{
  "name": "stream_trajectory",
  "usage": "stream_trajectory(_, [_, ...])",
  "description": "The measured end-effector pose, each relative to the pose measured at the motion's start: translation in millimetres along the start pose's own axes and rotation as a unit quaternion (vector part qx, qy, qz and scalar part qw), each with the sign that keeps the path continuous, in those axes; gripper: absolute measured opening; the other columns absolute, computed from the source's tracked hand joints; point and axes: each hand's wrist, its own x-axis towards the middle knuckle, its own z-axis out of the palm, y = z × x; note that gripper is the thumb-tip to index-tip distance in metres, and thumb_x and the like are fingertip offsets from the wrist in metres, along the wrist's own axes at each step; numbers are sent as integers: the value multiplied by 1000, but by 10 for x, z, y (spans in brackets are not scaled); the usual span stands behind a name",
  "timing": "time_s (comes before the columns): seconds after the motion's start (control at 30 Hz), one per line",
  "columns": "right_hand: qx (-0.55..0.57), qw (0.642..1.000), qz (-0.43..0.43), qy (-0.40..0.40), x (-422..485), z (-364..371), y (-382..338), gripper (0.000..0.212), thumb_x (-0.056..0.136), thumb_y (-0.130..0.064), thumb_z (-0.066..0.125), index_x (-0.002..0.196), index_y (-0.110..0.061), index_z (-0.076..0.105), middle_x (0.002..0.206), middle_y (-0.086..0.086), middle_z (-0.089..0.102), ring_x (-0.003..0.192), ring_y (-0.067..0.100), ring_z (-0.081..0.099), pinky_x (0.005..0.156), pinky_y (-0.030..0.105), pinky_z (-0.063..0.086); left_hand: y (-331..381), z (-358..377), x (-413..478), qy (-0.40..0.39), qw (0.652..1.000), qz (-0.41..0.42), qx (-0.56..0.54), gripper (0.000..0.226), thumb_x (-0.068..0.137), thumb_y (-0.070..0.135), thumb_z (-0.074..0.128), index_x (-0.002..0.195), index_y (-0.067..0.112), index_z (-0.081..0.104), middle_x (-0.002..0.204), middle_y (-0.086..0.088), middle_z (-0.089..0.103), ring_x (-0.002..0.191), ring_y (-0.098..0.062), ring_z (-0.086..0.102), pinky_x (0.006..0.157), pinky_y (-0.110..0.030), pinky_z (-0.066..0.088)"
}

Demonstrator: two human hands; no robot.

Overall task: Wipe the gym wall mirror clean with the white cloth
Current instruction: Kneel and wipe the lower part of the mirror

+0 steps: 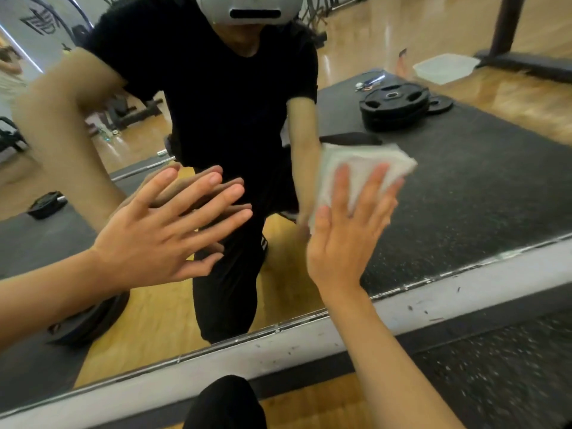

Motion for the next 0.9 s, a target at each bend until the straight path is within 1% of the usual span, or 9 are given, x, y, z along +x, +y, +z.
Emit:
stream_trajectory(0.2, [104,914,389,52,-546,125,648,63,112,-47,12,168,-22,-5,176,9,-13,162,29,-8,129,40,8,12,21,4,13,1000,-3,1,81,96,64,53,164,22,38,172,-13,31,158,-36,27,126,-57,12])
stream_trajectory(0.3, [163,856,482,89,-463,84,618,61,113,-47,11,166,-28,-10,175,2,-17,162,23,-12,132,50,4,27,7,2,7,1000,-9,1,80,98,64,50,165,22,36,172,-13,28,158,-35,25,127,-56,11])
stream_trajectory(0.4, [246,729,612,183,-100,7,418,55,116,-40,15,167,-35,-5,176,-2,-12,162,23,-12,131,53,0,22,1,7,5,1000,-10,3,79,99,63,49,166,21,35,173,-13,27,157,-35,26,128,-56,8])
stream_trajectory(0.47, [288,693,631,197,98,-58,192,56,116,-40,19,167,-33,-2,176,-3,-8,162,23,-6,131,55,5,17,3,5,4,1000,-6,4,78,100,62,47,166,21,35,173,-13,27,157,-34,27,129,-56,7])
stream_trajectory(0.5, [291,726,596,182,149,-82,-3,57,116,-39,20,167,-32,-3,176,-2,-9,162,23,-4,131,54,6,11,8,5,5,1000,-4,2,78,101,61,46,166,20,34,173,-13,27,157,-34,27,130,-56,6])
stream_trajectory(0.6, [189,926,314,88,5,-34,-492,59,114,-38,20,166,-28,-4,175,8,-15,160,32,-17,130,59,1,-8,14,-6,3,1000,-4,-6,77,102,61,44,166,21,33,173,-13,26,157,-34,27,128,-55,9])
stream_trajectory(0.67, [125,982,138,35,-132,75,-417,62,112,-38,23,168,-22,1,175,18,-8,159,39,-18,130,56,0,-2,23,-7,2,1000,-3,-1,77,101,62,45,166,21,34,173,-13,26,158,-34,26,127,-55,10])
stream_trajectory(0.77, [50,997,56,-8,-333,139,110,62,112,-42,20,168,-23,2,174,20,0,160,46,-6,130,56,7,15,32,5,7,1000,-1,6,79,100,63,47,165,21,35,173,-13,27,158,-35,25,128,-55,8])
stream_trajectory(0.9, [149,920,359,56,-640,87,620,62,113,-42,16,167,-26,-9,175,7,-14,162,33,2,126,58,27,-4,29,14,11,1000,3,19,79,100,63,48,165,20,36,173,-14,27,158,-35,25,130,-55,4])
